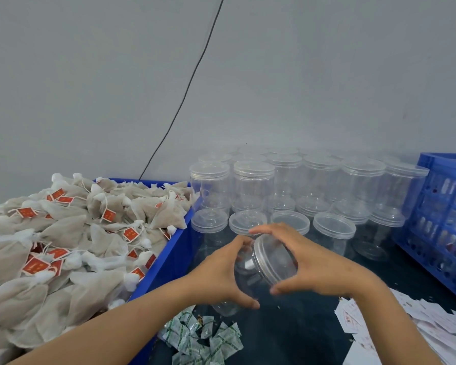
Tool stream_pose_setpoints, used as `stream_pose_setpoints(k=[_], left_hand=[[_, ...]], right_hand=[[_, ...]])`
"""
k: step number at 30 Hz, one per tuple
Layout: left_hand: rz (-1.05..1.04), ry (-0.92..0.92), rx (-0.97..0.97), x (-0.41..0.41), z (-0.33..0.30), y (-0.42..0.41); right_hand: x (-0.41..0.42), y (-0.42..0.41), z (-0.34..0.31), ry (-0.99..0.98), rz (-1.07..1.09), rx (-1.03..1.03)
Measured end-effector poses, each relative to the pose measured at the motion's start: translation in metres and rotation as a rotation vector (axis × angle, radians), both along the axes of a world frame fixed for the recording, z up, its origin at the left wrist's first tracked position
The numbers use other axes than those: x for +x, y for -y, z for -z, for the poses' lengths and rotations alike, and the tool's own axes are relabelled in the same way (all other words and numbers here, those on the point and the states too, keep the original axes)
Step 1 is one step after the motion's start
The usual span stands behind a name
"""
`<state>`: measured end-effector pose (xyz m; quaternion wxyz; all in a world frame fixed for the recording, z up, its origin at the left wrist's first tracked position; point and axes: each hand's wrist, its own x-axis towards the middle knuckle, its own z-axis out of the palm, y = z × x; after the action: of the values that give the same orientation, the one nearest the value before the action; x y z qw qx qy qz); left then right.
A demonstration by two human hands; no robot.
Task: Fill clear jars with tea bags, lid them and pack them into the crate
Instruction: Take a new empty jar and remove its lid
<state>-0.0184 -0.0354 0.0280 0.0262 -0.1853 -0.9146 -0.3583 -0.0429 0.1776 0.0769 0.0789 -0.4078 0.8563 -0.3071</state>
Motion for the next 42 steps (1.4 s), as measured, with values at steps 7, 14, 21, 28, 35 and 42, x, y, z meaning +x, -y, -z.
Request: stream_pose_setpoints(k=[7,14,21,28,35,42], left_hand=[[-0.091,0.173,0.17,-0.002,0.001,0.001],[-0.205,0.253,0.327,-0.006,0.0,-0.005],[-0.201,0.354,0.294,-0.005,0.003,-0.008],[-0.199,0.465,0.277,-0.002,0.007,-0.009],[-0.33,0.384,0.119,-0.006,-0.002,0.001],[-0.458,-0.068,-0.072,0.006,-0.052,0.044]], right_hand=[[-0.012,-0.036,-0.009,-0.052,0.057,-0.091],[-0.03,-0.03,0.018,0.099,0.359,0.126],[-0.037,-0.018,0.046,0.212,0.339,0.322],[-0.042,-0.017,0.058,0.197,0.46,0.561],[-0.032,-0.006,0.05,0.062,0.498,0.623],[-0.011,0.005,0.012,-0.233,0.438,0.069]])
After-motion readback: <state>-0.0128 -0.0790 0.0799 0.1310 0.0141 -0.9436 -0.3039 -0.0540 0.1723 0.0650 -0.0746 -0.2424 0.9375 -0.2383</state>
